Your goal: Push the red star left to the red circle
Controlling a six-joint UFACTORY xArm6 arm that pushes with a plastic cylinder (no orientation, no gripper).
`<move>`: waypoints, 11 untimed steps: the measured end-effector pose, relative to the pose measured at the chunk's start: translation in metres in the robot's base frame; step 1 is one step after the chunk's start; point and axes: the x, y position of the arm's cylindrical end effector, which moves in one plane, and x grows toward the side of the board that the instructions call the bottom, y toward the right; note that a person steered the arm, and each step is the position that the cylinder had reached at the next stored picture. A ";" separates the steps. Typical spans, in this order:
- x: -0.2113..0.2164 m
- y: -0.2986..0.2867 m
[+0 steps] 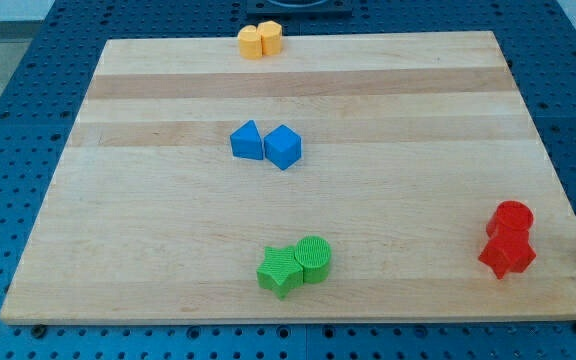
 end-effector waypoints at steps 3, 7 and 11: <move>-0.034 -0.016; -0.013 -0.216; -0.001 -0.073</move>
